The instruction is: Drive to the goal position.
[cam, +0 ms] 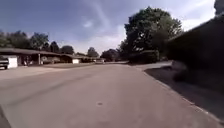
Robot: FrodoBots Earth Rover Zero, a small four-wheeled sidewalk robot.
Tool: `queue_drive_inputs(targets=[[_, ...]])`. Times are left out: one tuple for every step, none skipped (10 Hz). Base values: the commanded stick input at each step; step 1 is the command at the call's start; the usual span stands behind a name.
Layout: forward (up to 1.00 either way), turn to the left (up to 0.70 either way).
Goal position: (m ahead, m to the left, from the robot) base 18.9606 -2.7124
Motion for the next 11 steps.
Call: queue_drive_inputs(targets=[[0.7,0.03],[0.7,0.03],[0.7,0.03],[0.7,0.03],[0.7,0.03],[0.7,0.03],[0.7,0.03],[0.7,0.03],[0.7,0.03],[0.7,0.03],[0.7,0.03]])
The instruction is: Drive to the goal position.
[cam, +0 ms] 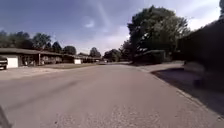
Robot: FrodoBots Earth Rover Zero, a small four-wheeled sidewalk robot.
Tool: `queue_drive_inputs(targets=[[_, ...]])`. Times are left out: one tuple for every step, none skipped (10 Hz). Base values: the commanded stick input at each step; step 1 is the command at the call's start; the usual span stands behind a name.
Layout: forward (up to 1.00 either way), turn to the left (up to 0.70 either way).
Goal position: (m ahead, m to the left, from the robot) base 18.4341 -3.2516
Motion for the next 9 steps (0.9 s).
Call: queue_drive_inputs(targets=[[0.7,0.03],[0.7,0.03],[0.7,0.03],[0.7,0.03],[0.7,0.03],[0.7,0.03],[0.7,0.03],[0.7,0.03],[0.7,0.03]])
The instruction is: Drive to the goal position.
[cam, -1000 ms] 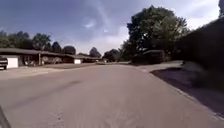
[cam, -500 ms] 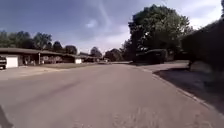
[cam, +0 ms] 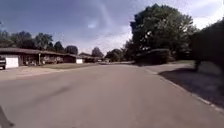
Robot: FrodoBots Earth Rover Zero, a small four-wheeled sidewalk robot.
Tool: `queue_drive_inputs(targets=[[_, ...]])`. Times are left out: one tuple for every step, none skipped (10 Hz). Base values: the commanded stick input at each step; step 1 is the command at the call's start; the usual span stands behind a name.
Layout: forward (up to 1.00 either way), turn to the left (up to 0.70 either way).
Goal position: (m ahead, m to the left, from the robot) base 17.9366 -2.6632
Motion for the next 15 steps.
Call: queue_drive_inputs(targets=[[0.7,0.03],[0.7,-0.33],[0.7,-0.09],[0.7,0.01],[0.7,0.0],[0.7,-0.25],[0.7,-0.1],[0.7,0.02],[0.7,-0.21],[0.7,-0.26],[0.7,-0.05],[0.7,0.03],[0.7,-0.2],[0.7,-0.16],[0.7,-0.03]])
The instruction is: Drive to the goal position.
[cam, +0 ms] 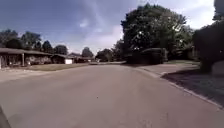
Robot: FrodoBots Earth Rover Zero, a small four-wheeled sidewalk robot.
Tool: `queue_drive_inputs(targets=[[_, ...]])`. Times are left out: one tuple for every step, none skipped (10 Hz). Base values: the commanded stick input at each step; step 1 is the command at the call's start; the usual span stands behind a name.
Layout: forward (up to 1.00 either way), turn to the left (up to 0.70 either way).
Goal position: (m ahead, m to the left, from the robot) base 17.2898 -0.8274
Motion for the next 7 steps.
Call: queue_drive_inputs(targets=[[0.7,0.02],[0.7,-0.3],[0.7,-0.25],[0.7,-0.18],[0.7,-0.12],[0.7,-0.05],[0.7,0.01]])
